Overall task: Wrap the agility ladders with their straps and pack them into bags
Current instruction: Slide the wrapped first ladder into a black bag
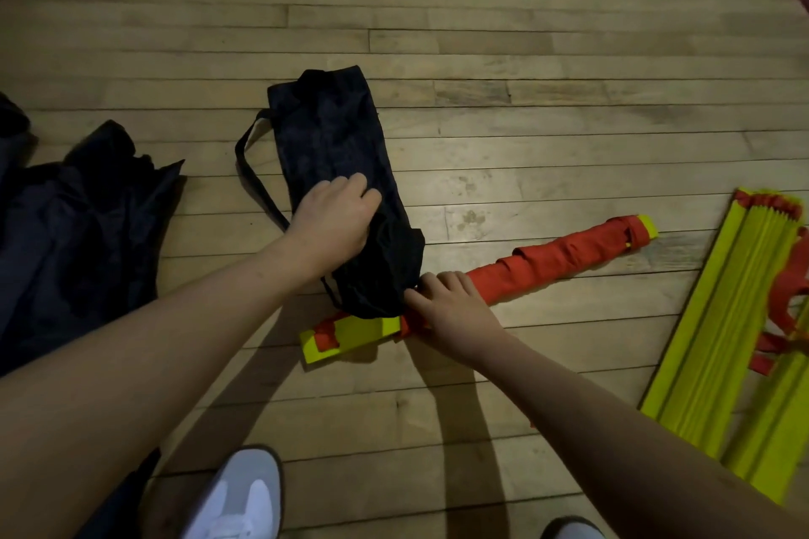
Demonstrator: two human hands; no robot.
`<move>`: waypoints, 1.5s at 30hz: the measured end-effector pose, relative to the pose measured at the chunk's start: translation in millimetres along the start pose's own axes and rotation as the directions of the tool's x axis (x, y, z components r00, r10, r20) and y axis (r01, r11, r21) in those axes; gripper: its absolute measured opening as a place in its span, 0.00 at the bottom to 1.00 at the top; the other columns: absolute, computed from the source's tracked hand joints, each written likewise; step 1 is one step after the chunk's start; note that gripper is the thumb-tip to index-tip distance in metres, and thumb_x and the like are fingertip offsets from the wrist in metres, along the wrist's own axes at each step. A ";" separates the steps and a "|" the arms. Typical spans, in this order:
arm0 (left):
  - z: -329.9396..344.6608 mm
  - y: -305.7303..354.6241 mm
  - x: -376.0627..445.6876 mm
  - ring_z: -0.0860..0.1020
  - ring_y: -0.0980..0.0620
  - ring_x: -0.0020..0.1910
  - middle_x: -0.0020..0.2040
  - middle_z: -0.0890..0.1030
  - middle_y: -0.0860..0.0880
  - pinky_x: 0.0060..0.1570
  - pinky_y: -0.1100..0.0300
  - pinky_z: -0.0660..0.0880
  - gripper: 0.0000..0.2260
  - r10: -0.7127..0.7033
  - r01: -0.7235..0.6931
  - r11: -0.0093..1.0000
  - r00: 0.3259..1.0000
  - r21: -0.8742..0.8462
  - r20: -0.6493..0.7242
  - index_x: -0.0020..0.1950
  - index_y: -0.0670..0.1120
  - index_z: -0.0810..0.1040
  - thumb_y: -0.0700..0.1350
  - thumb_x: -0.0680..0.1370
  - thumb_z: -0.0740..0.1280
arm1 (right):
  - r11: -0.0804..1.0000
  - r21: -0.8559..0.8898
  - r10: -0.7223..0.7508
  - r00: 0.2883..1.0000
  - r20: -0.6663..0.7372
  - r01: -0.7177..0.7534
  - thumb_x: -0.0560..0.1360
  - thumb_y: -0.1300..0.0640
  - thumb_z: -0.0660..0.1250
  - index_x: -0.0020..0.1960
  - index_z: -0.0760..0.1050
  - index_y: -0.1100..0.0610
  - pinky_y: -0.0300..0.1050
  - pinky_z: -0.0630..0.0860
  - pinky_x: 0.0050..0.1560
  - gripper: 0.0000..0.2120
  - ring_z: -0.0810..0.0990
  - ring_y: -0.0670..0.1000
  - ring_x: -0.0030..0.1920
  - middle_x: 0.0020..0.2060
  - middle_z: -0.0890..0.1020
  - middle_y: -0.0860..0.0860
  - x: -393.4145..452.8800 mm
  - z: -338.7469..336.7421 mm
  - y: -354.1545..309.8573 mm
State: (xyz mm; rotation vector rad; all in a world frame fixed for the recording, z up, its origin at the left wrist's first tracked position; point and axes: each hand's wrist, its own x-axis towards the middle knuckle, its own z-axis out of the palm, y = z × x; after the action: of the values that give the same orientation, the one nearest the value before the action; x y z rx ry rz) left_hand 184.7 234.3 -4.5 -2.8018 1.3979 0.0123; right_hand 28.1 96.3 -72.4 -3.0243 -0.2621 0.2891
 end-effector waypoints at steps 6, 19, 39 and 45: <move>-1.3 -0.5 -1.5 0.74 0.44 0.35 0.40 0.75 0.42 0.34 0.57 0.61 0.06 0.072 -0.073 0.996 0.997 -0.041 -0.033 0.45 0.38 0.76 0.37 0.70 0.71 | 0.975 -0.140 -0.185 0.980 -0.068 0.174 0.58 0.47 0.80 0.59 0.76 0.51 0.52 0.77 0.39 0.31 0.78 0.60 0.39 0.44 0.78 0.58 2.1 2.7 11.2; -27.8 16.8 -22.9 0.77 0.47 0.50 0.52 0.79 0.47 0.45 0.53 0.75 0.08 -0.218 0.231 0.872 0.973 -0.431 0.081 0.57 0.47 0.77 0.43 0.78 0.64 | 0.931 -0.059 -0.364 0.903 -0.228 0.360 0.57 0.41 0.79 0.59 0.66 0.54 0.40 0.69 0.21 0.38 0.80 0.55 0.34 0.43 0.78 0.57 -30.1 -29.1 -3.6; -41.4 38.6 -23.6 0.79 0.54 0.44 0.48 0.81 0.49 0.38 0.64 0.76 0.08 -0.141 0.485 0.486 0.864 -0.727 0.483 0.58 0.47 0.78 0.42 0.79 0.65 | 0.917 -0.237 -0.389 0.842 -0.372 0.319 0.70 0.45 0.58 0.60 0.63 0.57 0.45 0.72 0.22 0.23 0.76 0.56 0.32 0.43 0.77 0.58 -51.5 -78.9 -2.9; -30.9 46.3 -30.1 0.79 0.49 0.40 0.45 0.82 0.43 0.38 0.56 0.76 0.06 -0.201 0.466 0.567 0.878 -0.679 0.435 0.53 0.42 0.81 0.42 0.78 0.66 | 0.963 -0.213 -0.234 0.907 -0.350 0.166 0.59 0.42 0.78 0.59 0.66 0.57 0.40 0.66 0.21 0.36 0.77 0.54 0.31 0.41 0.78 0.56 -69.8 -68.7 8.9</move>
State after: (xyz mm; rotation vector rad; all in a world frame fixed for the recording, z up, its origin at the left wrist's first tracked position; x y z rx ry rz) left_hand 129.7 230.1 26.4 -3.4212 0.8498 1.3087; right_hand -24.6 69.9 6.4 -3.1036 -0.5890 -0.3430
